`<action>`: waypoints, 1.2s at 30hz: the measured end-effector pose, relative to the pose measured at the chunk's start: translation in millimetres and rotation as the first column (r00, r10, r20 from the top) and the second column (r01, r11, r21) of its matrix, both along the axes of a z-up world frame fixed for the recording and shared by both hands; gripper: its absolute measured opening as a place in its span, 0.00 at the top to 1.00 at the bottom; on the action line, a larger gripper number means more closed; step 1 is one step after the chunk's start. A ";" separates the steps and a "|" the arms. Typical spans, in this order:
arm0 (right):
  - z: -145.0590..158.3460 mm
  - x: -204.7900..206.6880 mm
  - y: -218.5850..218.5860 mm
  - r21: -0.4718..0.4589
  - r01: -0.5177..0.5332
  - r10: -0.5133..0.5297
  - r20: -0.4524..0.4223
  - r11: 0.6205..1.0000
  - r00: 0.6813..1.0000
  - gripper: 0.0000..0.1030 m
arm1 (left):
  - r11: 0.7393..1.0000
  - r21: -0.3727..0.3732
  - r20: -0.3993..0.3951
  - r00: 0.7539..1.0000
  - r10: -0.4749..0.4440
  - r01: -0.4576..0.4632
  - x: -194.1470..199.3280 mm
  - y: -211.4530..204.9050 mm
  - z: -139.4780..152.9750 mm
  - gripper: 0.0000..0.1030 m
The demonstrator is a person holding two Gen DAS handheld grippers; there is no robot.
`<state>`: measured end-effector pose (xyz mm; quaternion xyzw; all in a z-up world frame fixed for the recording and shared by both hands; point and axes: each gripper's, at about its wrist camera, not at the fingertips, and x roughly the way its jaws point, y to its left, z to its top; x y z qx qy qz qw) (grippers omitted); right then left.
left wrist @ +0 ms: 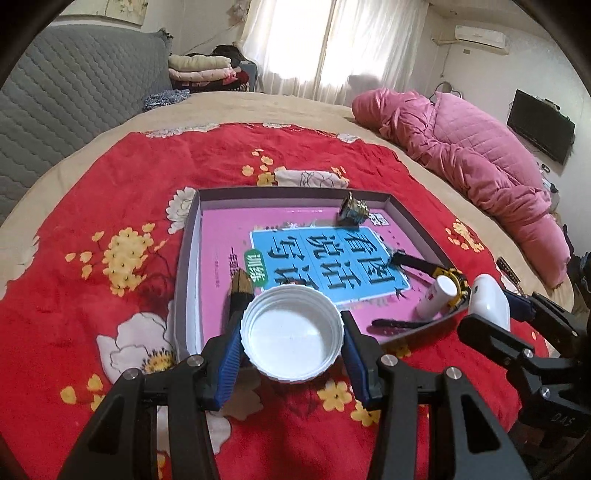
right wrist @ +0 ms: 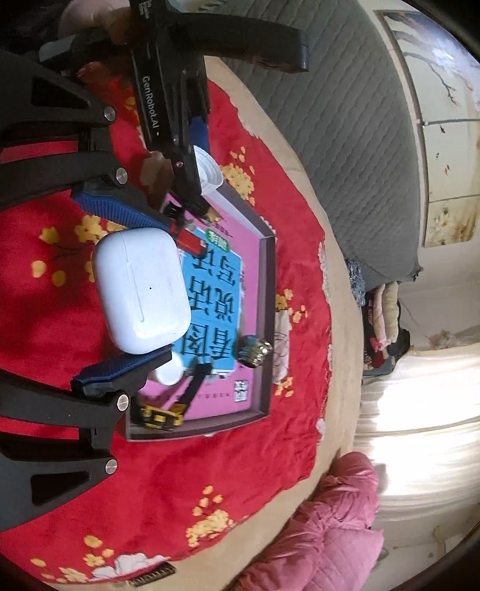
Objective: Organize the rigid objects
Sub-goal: 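Carry the cap over the box with the left gripper while the right gripper carries the earbuds case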
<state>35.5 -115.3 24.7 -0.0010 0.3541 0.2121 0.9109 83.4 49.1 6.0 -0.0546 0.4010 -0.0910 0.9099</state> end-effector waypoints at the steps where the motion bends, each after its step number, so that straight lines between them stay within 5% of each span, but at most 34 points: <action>1: 0.6 2.1 1.0 -0.001 0.002 -0.002 0.001 1.000 1.000 0.37 | 1.000 -0.001 0.000 1.000 0.001 -0.001 0.5 1.6 -0.6 0.52; 36: -18.3 55.5 27.5 -0.082 0.064 -0.067 -0.024 0.995 0.997 0.37 | 0.999 0.003 -0.048 0.998 -0.033 0.033 28.6 8.6 -25.0 0.52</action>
